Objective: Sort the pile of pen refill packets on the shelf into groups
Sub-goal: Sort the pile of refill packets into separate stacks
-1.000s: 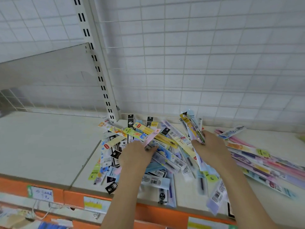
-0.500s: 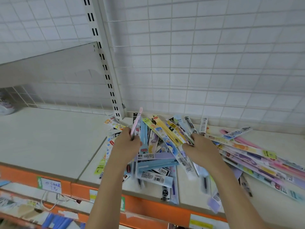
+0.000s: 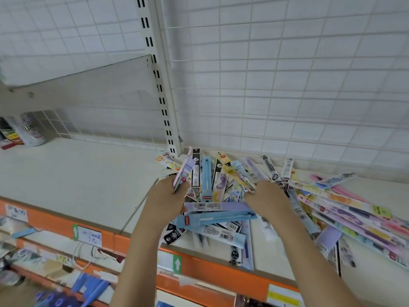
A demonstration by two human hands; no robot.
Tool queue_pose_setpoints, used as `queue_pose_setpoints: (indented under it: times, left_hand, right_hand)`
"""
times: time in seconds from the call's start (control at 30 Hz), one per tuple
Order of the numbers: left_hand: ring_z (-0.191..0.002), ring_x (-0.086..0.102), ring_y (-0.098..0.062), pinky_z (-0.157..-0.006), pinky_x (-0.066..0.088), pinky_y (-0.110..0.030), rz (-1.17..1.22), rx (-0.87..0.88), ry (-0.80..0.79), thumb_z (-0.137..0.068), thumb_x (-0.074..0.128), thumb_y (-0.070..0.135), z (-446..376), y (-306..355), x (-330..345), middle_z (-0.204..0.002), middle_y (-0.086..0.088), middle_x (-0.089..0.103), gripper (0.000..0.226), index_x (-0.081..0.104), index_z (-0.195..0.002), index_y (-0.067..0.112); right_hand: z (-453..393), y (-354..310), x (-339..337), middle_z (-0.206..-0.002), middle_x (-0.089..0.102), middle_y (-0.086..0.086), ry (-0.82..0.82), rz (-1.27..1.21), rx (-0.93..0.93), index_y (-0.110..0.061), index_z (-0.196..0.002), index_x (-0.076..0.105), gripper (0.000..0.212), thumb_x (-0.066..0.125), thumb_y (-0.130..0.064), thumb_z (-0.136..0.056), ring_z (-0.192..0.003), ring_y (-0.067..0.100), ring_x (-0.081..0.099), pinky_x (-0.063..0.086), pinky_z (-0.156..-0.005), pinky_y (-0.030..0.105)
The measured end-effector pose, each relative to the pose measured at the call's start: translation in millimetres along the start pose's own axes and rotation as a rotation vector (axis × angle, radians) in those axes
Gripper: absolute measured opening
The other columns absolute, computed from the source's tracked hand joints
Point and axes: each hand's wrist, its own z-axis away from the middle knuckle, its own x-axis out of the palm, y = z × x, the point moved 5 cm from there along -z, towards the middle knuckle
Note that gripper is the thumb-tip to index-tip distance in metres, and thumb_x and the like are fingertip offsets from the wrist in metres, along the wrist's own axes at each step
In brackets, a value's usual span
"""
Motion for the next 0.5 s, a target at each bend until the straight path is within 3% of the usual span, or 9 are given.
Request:
queue_pose_setpoints:
  times: [0.1, 0.23, 0.37, 0.5]
  left_hand:
    - [-0.055, 0.051, -0.019, -0.058, 0.040, -0.027, -0.114, 0.053, -0.007, -0.093, 0.050, 0.022, -1.3, 3.8, 7.8, -0.059, -0.001, 0.048, 0.029, 0.045, -0.064, 0.018]
    - [-0.058, 0.047, -0.012, -0.052, 0.035, -0.018, -0.219, 0.105, -0.065, -0.084, 0.065, 0.028, -2.6, 8.4, 23.8, -0.062, 0.001, 0.051, 0.019, 0.062, -0.074, 0.012]
    - [-0.060, 0.049, -0.015, -0.054, 0.038, -0.022, -0.281, 0.136, -0.123, -0.084, 0.064, 0.023, -5.3, 14.5, 43.7, -0.062, 0.004, 0.049, 0.018, 0.057, -0.069, 0.017]
    - [-0.067, 0.051, -0.019, -0.052, 0.036, -0.022, -0.388, 0.180, -0.191, -0.085, 0.063, 0.027, -11.1, 24.8, 64.5, -0.066, 0.004, 0.049, 0.015, 0.064, -0.084, 0.012]
  right_hand:
    - [4.7, 3.5, -11.6, -0.060, 0.044, 0.000, -0.003, -0.038, 0.006, -0.013, -0.065, 0.043, 0.027, 0.049, -0.023, -0.089, -0.052, 0.014, 0.043, 0.031, -0.047, 0.025]
    - [15.1, 14.2, -28.8, -0.057, 0.037, 0.001, 0.028, -0.109, 0.018, -0.014, -0.060, 0.032, 0.036, 0.051, -0.023, -0.088, -0.049, 0.016, 0.035, 0.024, -0.046, 0.026]
    - [22.6, 32.4, -43.2, -0.055, 0.039, 0.002, 0.102, -0.170, 0.067, -0.014, -0.059, 0.034, 0.036, 0.051, -0.028, -0.087, -0.050, 0.018, 0.038, 0.026, -0.047, 0.027]
    - [29.9, 47.9, -48.8, -0.052, 0.046, 0.000, 0.124, -0.165, 0.100, -0.017, -0.058, 0.043, 0.040, 0.053, -0.038, -0.090, -0.051, 0.015, 0.046, 0.029, -0.046, 0.025]
